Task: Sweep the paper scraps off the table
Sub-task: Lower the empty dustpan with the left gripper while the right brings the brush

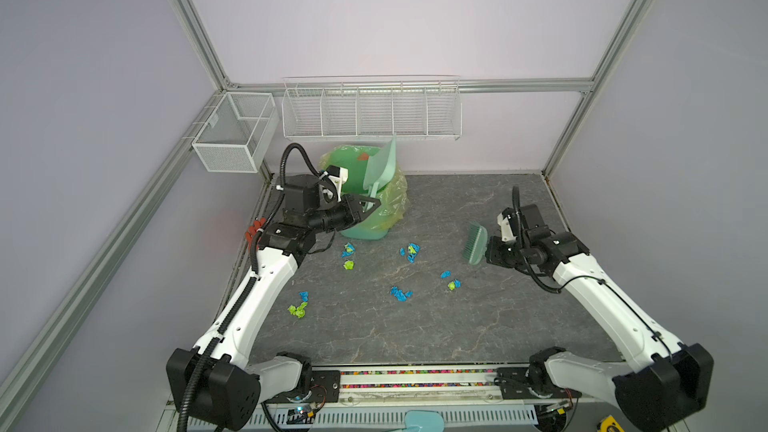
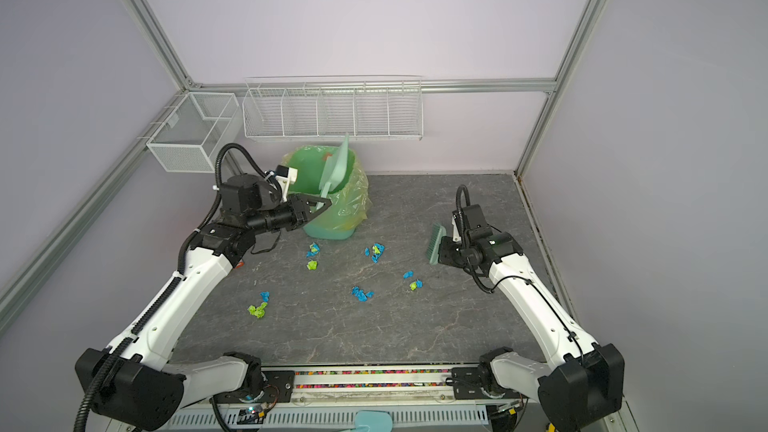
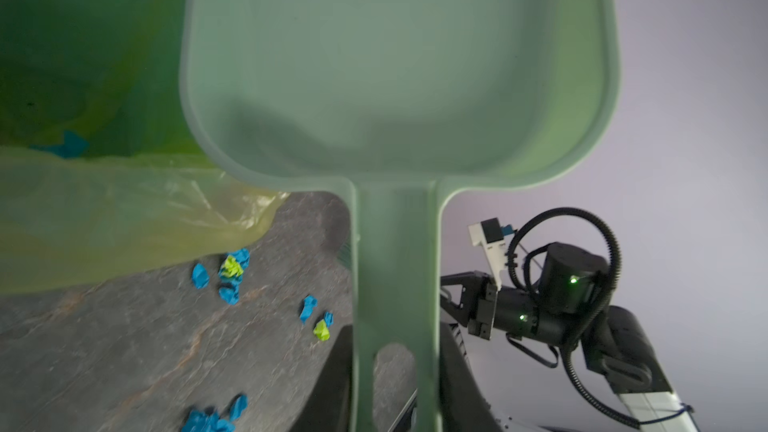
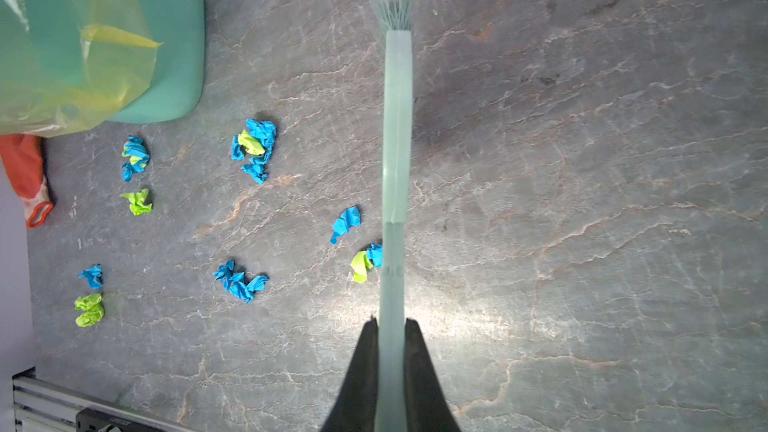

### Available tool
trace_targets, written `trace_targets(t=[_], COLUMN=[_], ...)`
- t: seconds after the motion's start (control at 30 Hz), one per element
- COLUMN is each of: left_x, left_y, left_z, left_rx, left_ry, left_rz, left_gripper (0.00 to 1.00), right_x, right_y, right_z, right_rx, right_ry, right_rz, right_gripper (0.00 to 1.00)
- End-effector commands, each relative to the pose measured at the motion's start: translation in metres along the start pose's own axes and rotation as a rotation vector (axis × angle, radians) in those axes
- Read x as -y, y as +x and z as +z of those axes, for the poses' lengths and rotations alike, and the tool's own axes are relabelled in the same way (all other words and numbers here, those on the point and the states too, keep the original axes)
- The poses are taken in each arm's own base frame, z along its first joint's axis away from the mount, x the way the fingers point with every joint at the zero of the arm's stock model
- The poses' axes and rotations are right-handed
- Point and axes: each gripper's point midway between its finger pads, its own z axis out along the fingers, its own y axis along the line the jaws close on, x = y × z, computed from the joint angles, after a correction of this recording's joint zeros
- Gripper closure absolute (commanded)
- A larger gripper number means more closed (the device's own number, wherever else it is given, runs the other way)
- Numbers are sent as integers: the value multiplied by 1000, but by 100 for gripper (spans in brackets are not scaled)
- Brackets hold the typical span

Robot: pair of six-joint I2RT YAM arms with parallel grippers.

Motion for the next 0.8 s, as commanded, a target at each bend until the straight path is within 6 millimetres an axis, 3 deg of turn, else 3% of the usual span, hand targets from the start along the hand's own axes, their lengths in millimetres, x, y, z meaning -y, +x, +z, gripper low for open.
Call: trace_targets(t=[0.0,0.37,0.77], left_x=[4,-9,-23], left_y=[12,59,110], left_z=[-18,-32,-31], left_rx=[-25,-132,-239], left_ry=[-95,-187,-271], left_rz=[133,195,267], left_gripper=[100,100,100], right_x=[-20,-68,-65], right_y=[0,26,57], right_z=[-4,0,26], right_rx=[0,-46,-148], right_ry=[-35,-61,-28], right_rz=[-12,-107,-109], right_gripper=[93,93,93])
